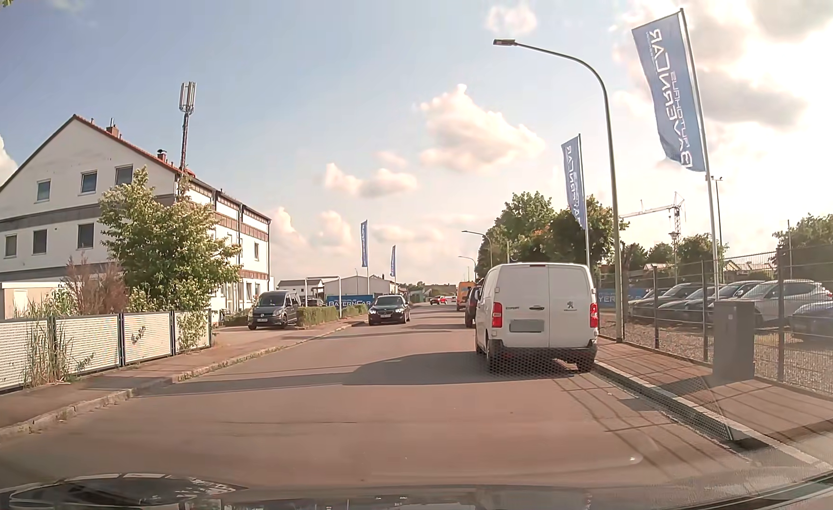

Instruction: Follow the waypoints while adhering to traffic rules and regulations

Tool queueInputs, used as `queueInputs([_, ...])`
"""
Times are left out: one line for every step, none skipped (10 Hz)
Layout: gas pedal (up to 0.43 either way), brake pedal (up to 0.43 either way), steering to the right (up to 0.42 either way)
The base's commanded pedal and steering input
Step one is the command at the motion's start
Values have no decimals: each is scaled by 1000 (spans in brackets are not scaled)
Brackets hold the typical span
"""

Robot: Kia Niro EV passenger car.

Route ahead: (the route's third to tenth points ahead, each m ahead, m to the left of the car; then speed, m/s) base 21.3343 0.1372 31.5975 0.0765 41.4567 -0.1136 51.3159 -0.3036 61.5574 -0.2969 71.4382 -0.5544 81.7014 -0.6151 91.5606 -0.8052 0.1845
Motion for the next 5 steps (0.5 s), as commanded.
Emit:
queueInputs([0,305,38])
queueInputs([0,299,38])
queueInputs([0,299,38])
queueInputs([0,299,38])
queueInputs([0,299,36])
